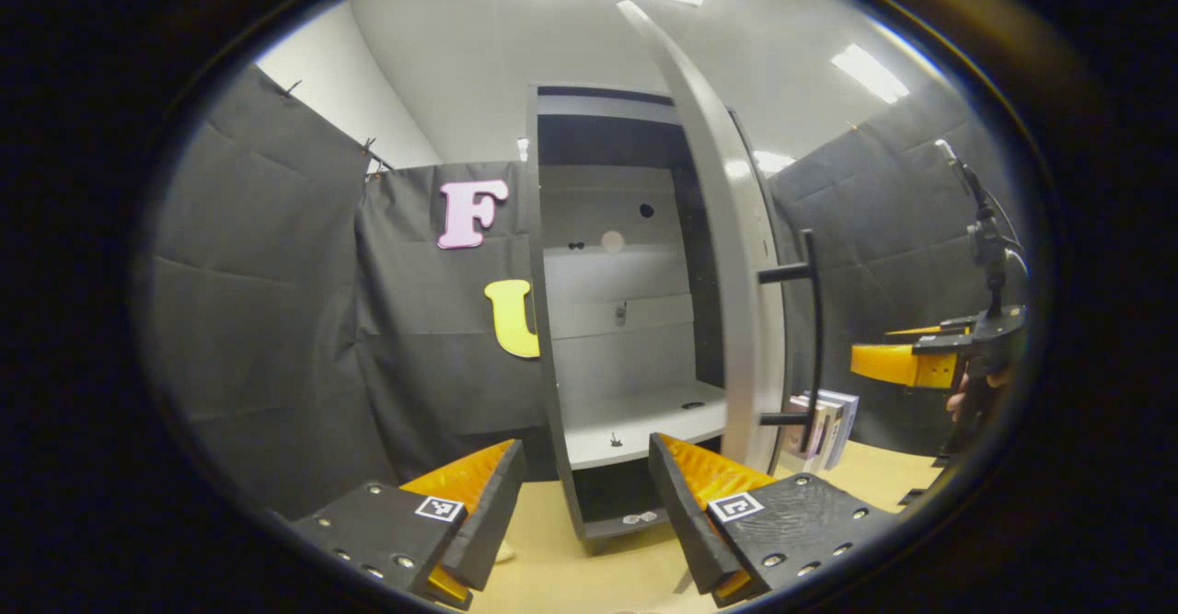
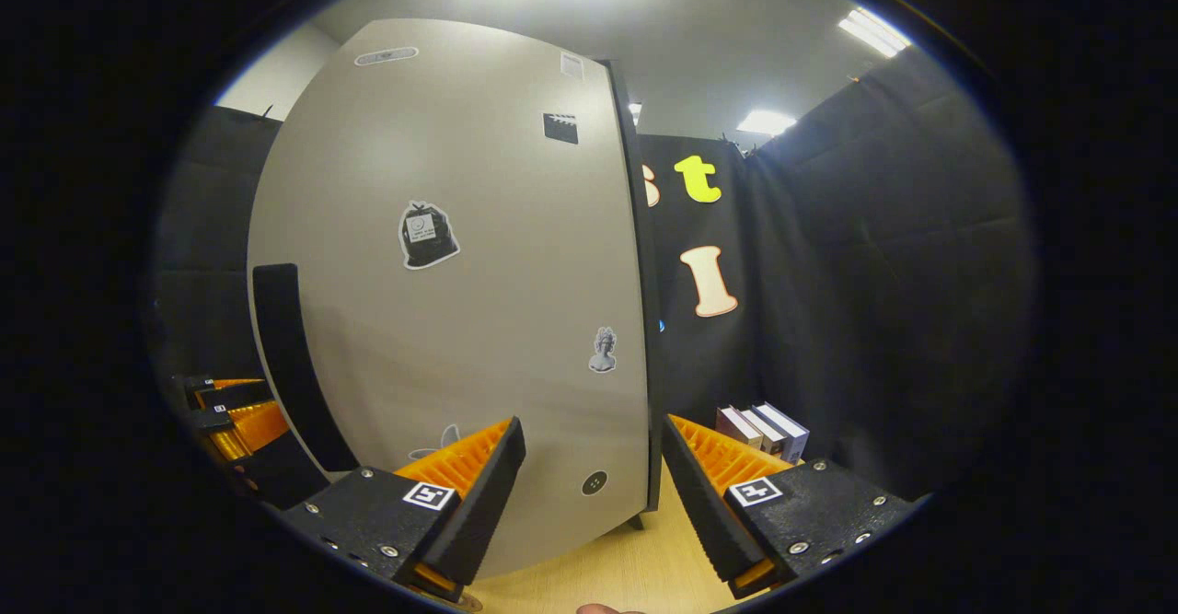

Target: Open the cabinet door with the right hand, grasp the bottle in the cabinet with the left hand and place it on the coaster, then close the cabinet door with the right hand.

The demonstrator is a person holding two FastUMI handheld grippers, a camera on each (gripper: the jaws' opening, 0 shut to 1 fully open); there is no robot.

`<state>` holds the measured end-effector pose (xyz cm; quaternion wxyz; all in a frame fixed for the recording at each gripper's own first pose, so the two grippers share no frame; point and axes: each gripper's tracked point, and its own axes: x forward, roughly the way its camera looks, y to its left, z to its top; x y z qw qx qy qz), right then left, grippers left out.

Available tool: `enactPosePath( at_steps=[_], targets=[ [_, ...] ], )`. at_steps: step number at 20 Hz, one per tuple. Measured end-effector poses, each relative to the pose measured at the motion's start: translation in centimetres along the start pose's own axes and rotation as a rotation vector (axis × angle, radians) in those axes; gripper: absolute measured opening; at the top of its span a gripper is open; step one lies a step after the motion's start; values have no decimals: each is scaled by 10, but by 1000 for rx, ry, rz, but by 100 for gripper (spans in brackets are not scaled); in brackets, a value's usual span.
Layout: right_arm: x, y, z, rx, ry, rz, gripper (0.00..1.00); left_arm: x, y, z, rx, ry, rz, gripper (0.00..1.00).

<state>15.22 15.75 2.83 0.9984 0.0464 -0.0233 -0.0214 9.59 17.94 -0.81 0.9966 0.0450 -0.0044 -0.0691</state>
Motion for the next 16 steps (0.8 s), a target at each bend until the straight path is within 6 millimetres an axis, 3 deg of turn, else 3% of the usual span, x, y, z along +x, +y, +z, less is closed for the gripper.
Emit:
enactPosePath(
  at_steps=[8, 16],
  targets=[
    [6, 1, -2, -31, 19, 52, 93, 2, -2, 2, -38, 14, 65, 79],
    [8, -5, -4, -10, 39, 72, 93, 7, -23, 11, -2, -3, 43, 81]
  ],
)
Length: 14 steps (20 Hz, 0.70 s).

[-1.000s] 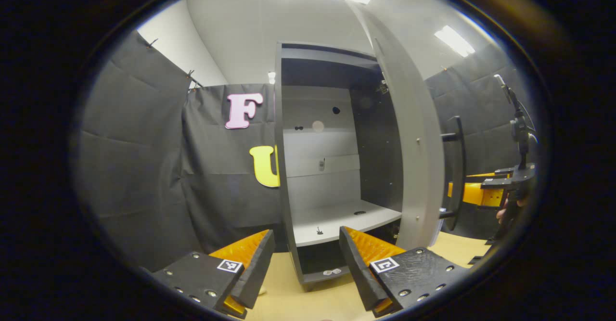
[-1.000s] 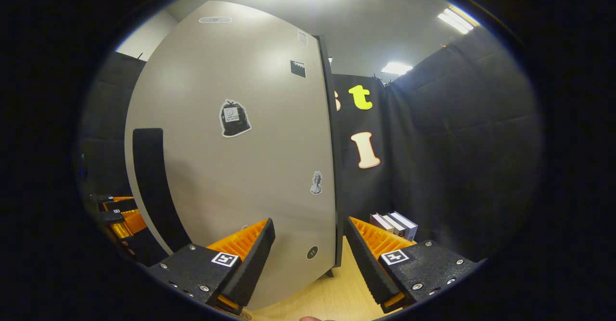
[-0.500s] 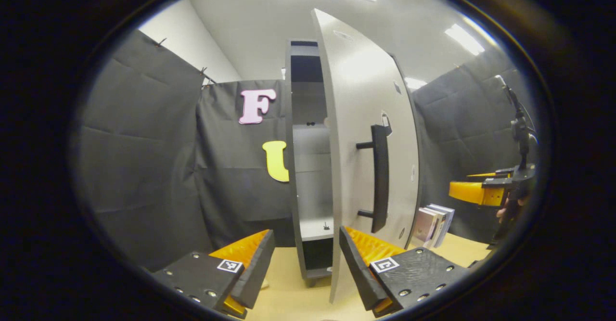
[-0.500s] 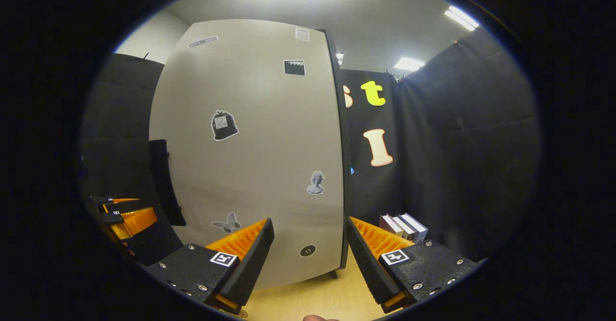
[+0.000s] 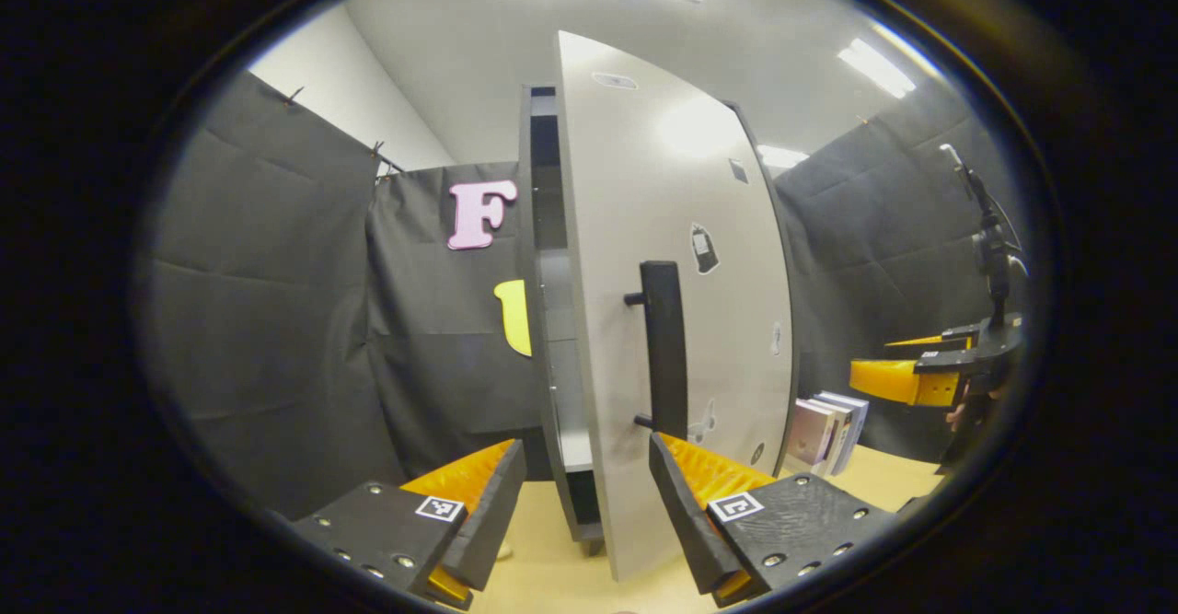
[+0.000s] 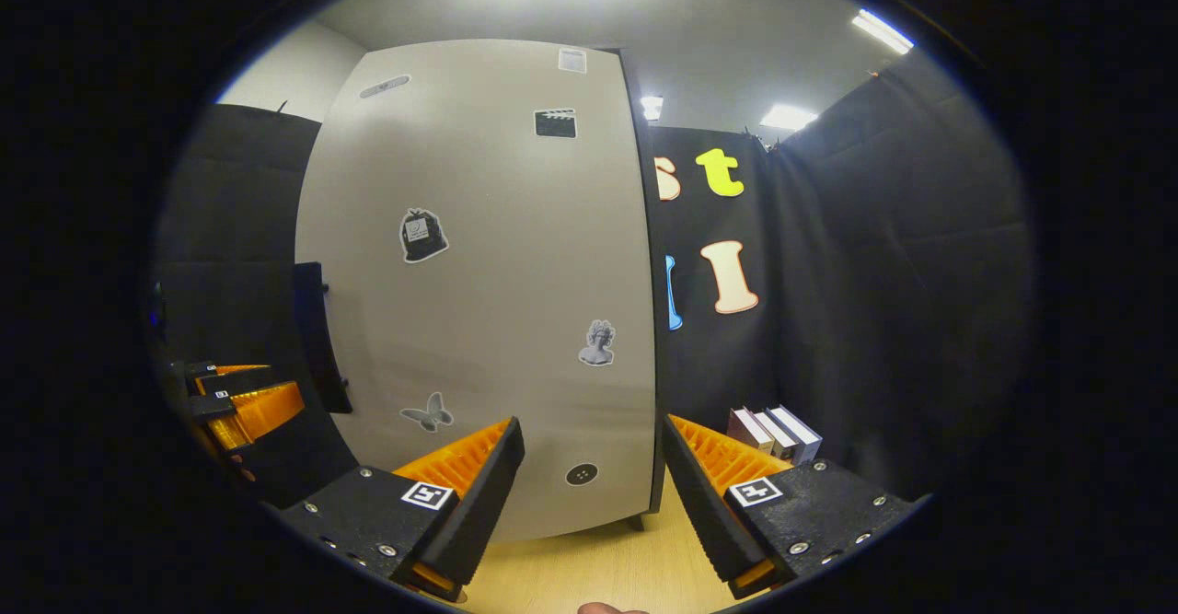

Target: Open the cabinet door with the right hand, grasp the bottle in the cabinet with the left hand and place it on the coaster, then close the cabinet door with the right hand.

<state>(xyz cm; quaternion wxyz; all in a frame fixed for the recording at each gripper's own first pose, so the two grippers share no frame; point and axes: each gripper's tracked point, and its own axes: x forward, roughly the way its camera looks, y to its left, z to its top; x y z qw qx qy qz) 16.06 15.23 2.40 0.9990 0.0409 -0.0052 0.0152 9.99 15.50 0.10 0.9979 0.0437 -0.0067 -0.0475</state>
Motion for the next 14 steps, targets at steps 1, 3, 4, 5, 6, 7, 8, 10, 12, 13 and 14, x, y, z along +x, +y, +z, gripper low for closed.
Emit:
enactPosePath(
  at_steps=[1, 3, 4, 5, 6, 7, 8, 10, 12, 13, 14],
  targets=[
    [0, -1, 2, -1, -3, -1, 93, 0, 0, 0, -1, 0, 0, 81],
    [0, -3, 4, -4, -8, 1, 92, 1, -1, 1, -10, -2, 2, 79],
    [-1, -4, 4, -4, -5, 1, 92, 1, -1, 1, -14, -1, 2, 79],
    [-1, -4, 3, -3, -1, 2, 93, 2, -1, 1, -15, -1, 3, 79],
    [-1, -5, 2, -4, 3, 3, 93, 2, -1, 1, -16, -3, 4, 79],
    [-2, -6, 2, -5, 5, 2, 93, 2, -3, 2, -18, -3, 2, 81],
    [-3, -6, 3, -6, 5, 2, 93, 4, -5, 2, -20, -3, 1, 79],
    [-3, -7, 3, -7, 6, 2, 93, 8, -8, -1, -20, -1, 0, 79],
    [-3, -6, 2, -5, 10, 3, 93, 7, -9, -2, -23, 0, -2, 79],
    [-4, -7, 2, -5, 12, 2, 93, 7, -10, -1, -26, 0, -4, 79],
    [-4, -7, 3, -5, 14, 1, 93, 7, -11, -1, -27, 1, -4, 79]
  ],
)
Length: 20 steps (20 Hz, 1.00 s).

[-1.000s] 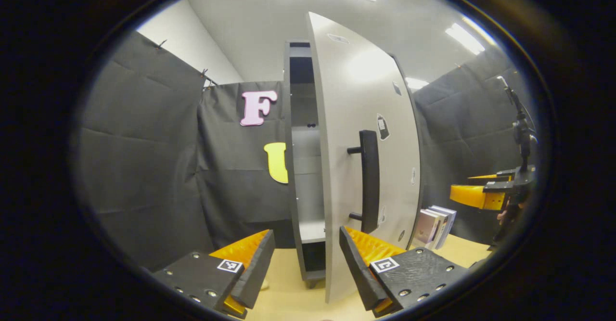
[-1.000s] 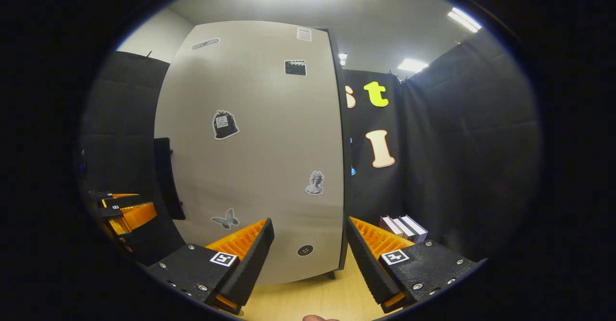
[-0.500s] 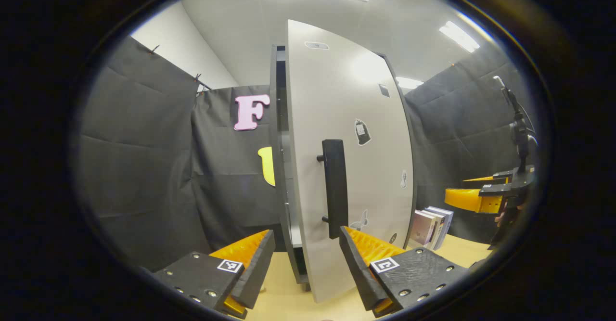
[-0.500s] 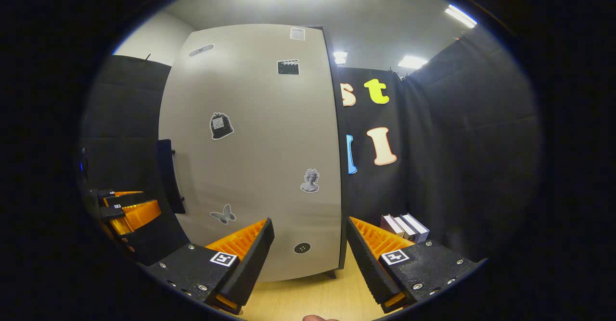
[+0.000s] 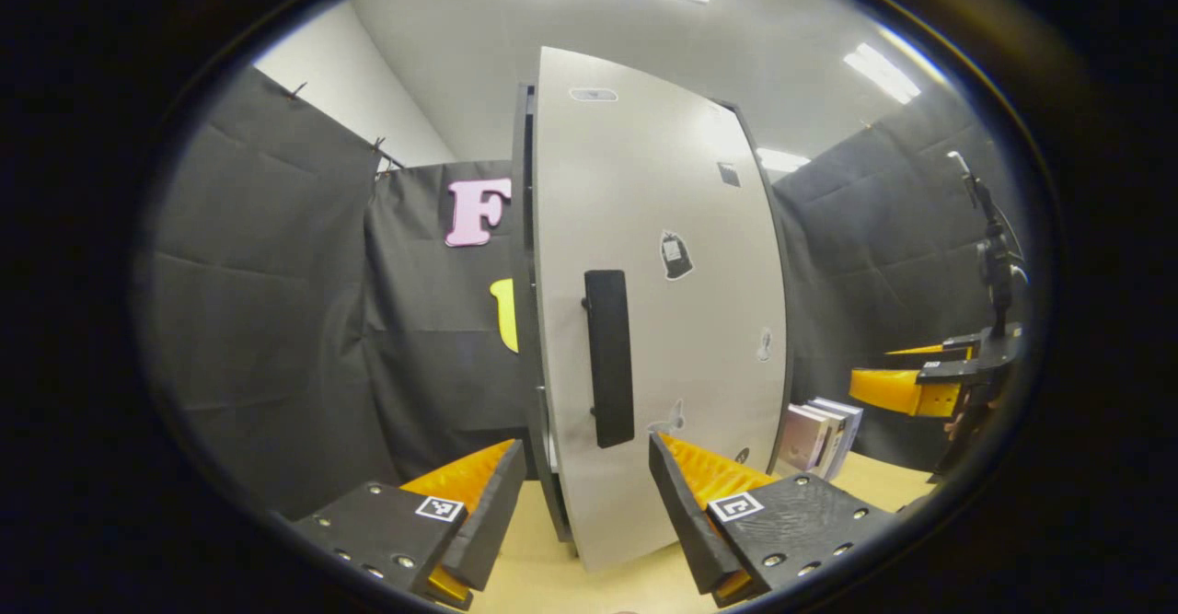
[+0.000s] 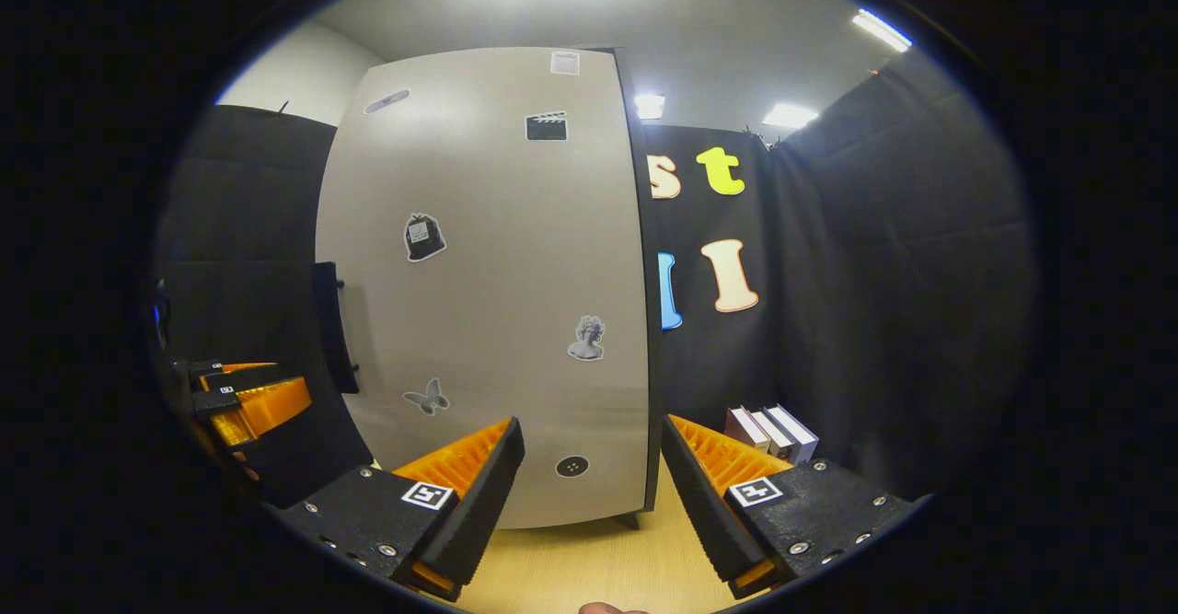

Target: Open the cabinet door with the right hand, grasp the bottle in the cabinet with the left hand and place it on the coaster, then close the cabinet door with the right hand.

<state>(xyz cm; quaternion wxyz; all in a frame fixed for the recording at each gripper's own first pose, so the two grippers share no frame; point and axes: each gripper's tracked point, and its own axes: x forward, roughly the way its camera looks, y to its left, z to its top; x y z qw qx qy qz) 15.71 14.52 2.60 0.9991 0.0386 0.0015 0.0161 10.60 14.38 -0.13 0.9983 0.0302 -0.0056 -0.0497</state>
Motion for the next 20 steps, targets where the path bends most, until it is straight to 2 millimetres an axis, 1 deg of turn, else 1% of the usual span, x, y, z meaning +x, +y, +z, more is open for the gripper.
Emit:
enactPosePath(
  at_steps=[5, 6, 7, 12, 14, 15, 16, 17, 20],
  targets=[
    [-3, -2, 3, 4, -2, -5, 93, -1, 1, 1, 2, -2, -2, 79],
    [-2, -2, 4, 4, -2, -7, 93, -1, 1, 2, 0, -3, -2, 81],
    [-3, -2, 4, 5, -3, -8, 93, -1, 0, 1, -2, -3, -1, 79],
    [-6, -3, 5, 2, 0, -10, 93, -2, 1, 1, -8, -4, -2, 79],
    [-7, -1, 5, 4, 2, -10, 93, -2, 1, 0, -10, -2, -2, 81],
    [-6, -2, 6, 4, 2, -10, 93, -3, 0, 1, -12, -4, -1, 79],
    [-7, -3, 6, 5, 2, -10, 93, -3, -1, 1, -14, -3, -1, 81],
    [-7, -3, 6, 5, 1, -11, 93, -4, -1, 1, -14, -3, -1, 79],
    [-7, -4, 6, 3, 1, -9, 93, -4, 0, 0, -13, -2, 3, 79]
  ],
)
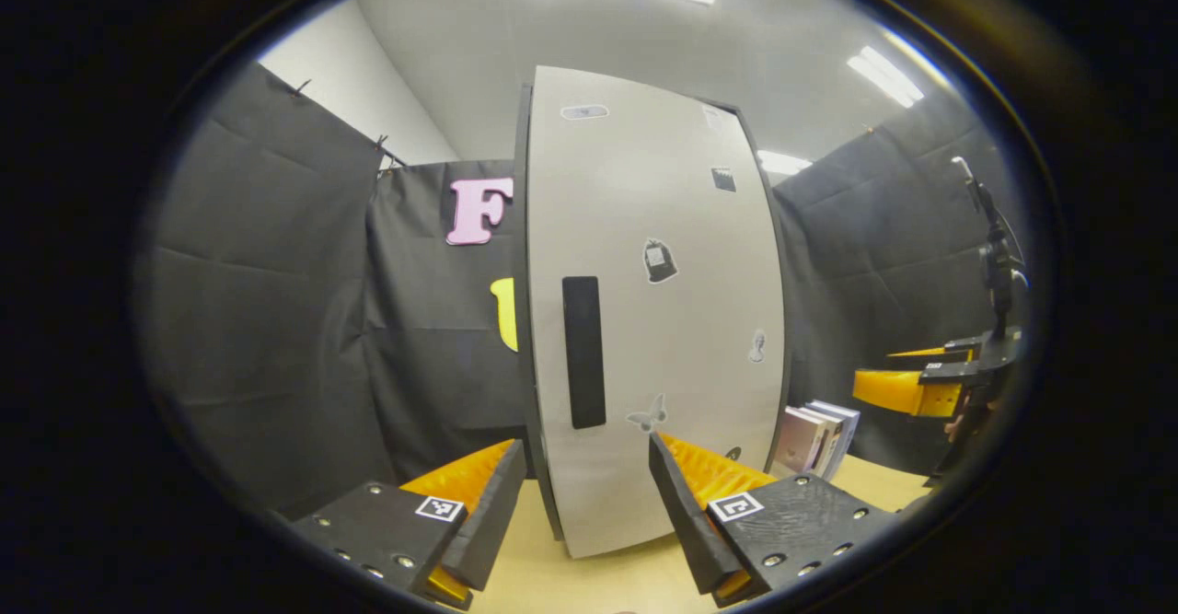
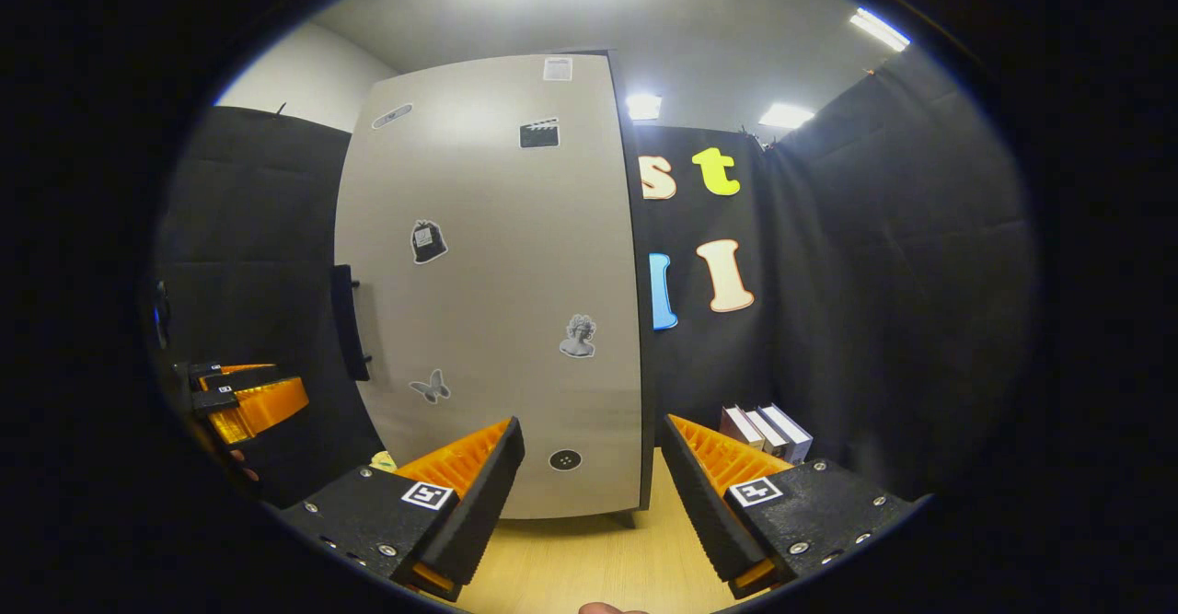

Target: Open the cabinet door with the right hand, grasp the bottle in the cabinet with the left hand and place it on the coaster, then close the cabinet door with the right hand.

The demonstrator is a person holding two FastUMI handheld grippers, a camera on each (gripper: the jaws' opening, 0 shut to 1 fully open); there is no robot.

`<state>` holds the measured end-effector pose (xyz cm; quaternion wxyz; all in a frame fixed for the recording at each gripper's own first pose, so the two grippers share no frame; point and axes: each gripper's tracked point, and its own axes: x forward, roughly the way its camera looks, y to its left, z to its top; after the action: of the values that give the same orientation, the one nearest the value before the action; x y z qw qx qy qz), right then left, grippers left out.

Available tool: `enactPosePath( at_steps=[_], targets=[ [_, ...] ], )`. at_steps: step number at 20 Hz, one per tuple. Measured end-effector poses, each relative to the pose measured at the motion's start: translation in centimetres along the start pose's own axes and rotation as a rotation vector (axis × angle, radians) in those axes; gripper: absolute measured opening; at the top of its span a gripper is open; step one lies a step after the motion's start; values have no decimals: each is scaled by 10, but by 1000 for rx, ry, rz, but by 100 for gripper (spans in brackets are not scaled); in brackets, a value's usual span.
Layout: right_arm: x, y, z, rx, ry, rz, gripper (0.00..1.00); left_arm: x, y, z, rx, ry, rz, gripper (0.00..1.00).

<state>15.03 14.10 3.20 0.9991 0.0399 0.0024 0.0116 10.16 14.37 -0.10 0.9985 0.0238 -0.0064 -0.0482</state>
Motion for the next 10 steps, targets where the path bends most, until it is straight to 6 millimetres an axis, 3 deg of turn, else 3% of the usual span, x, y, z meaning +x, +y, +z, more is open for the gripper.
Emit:
enactPosePath(
  at_steps=[10],
  targets=[
    [-2, -3, 1, 6, 4, -3, 93, -1, -3, -3, -8, 8, 5, 81]
  ],
)
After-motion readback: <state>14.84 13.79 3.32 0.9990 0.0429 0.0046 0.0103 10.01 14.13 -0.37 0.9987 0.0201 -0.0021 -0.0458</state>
